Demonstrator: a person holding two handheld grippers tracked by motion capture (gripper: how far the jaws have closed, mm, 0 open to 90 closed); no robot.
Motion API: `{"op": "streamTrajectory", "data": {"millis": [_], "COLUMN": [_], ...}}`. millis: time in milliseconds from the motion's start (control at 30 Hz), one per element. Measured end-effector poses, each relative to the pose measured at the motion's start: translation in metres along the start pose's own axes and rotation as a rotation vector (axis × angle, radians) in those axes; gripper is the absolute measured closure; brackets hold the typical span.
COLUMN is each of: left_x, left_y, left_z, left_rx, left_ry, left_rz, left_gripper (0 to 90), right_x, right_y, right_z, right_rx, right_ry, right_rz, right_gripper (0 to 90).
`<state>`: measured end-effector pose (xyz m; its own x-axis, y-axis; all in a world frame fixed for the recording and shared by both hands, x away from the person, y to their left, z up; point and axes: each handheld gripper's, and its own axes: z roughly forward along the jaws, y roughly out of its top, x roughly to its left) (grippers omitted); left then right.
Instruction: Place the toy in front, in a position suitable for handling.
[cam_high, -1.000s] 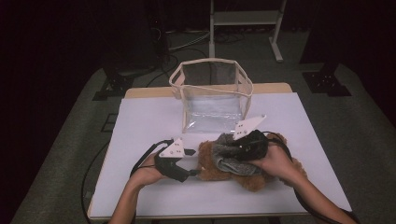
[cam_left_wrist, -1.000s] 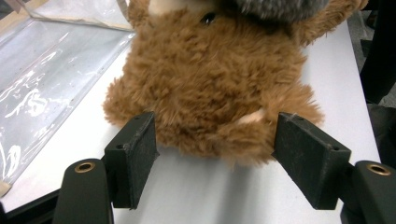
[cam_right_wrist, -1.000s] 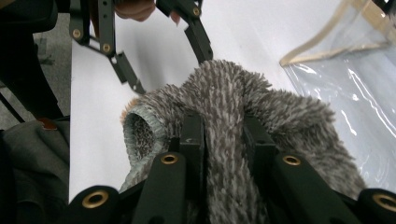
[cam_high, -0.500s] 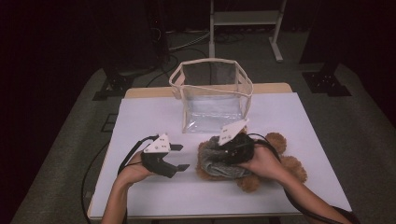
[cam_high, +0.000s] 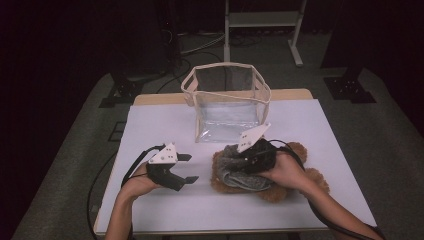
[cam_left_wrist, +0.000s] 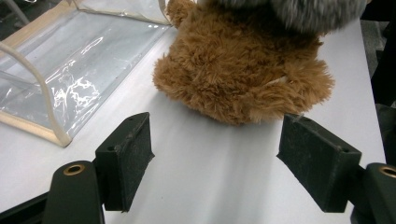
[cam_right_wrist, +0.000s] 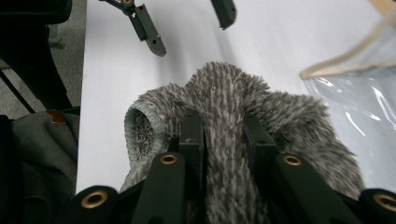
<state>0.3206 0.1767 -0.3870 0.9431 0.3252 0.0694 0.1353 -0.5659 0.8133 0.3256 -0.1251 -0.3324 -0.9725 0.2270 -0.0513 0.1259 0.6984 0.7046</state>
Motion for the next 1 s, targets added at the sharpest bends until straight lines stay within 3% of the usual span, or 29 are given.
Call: {"op": "streamTrajectory", "data": {"millis": [167, 433, 533, 667, 867, 1000], "left_x": [-0.001, 0.000, 0.000, -0.002, -0.003, -0.003], "left_y": [0.001, -0.001, -0.001, 0.000, 0.001, 0.002], "left_z": [-0.001, -0.003, -0.003, -0.002, 0.000, 0.000], "left_rx": [-0.006, -0.012, -0.015, -0.015, -0.007, -0.005], "left_ry": [-0.004, -0.007, -0.015, -0.019, -0.026, -0.025], "left_rz": [0.002, 0.003, 0.004, 0.010, 0.017, 0.020], "left_gripper": [24.5, 22.9, 22.6, 22.0, 21.2, 20.6], "right_x": [-0.001, 0.004, 0.001, -0.010, -0.030, -0.037], "right_y": [-0.003, 0.012, 0.019, 0.022, 0.011, 0.005], "right_z": [-0.004, 0.040, 0.045, 0.030, -0.006, -0.015], "right_rx": [0.008, 0.036, 0.041, 0.021, -0.009, -0.006], "right_ry": [-0.009, 0.052, 0.056, 0.032, -0.022, -0.029], "right_rz": [-0.001, -0.037, -0.037, -0.030, 0.029, 0.059], "right_gripper": [72.7, 72.8, 72.8, 72.8, 72.7, 72.7]}}
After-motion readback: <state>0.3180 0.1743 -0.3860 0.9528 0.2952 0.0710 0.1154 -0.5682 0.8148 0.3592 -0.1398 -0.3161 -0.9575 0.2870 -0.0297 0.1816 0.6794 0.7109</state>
